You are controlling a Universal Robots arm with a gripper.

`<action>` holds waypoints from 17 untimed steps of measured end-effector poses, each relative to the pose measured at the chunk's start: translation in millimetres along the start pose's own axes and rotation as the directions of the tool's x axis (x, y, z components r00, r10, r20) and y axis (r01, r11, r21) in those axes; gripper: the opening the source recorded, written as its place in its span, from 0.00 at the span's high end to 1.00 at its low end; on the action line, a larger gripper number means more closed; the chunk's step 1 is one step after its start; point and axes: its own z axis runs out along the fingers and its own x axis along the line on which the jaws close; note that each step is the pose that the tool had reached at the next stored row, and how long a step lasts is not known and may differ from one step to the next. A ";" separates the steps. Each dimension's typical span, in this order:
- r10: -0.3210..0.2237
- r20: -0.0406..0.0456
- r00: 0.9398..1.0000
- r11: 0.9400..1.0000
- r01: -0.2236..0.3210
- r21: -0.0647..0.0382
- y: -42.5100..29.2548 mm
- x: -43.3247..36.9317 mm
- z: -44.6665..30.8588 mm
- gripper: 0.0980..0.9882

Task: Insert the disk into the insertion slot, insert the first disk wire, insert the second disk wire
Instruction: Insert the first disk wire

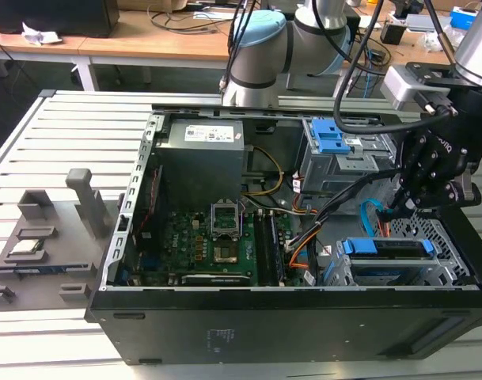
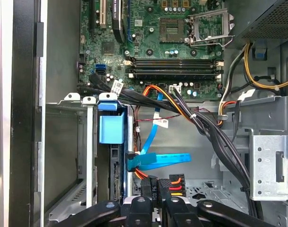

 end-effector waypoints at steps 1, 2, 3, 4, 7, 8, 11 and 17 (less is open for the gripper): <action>0.000 0.000 1.000 1.000 0.000 0.000 0.0 0.0 0.1 0.91; 0.000 0.000 1.000 1.000 0.000 0.000 0.0 0.1 0.0 0.91; 0.000 0.000 1.000 1.000 0.000 0.000 0.0 0.1 0.0 0.91; 0.000 0.000 1.000 1.000 0.000 0.000 0.0 0.3 0.0 0.91; 0.000 0.000 1.000 1.000 0.000 0.000 -0.2 4.5 0.1 0.91; 0.000 0.000 1.000 1.000 0.000 0.000 -0.3 8.8 0.2 0.91; 0.000 0.000 1.000 1.000 0.000 0.000 -0.5 18.7 0.5 0.91; 0.000 0.000 1.000 1.000 0.000 0.000 -3.7 29.5 3.4 0.91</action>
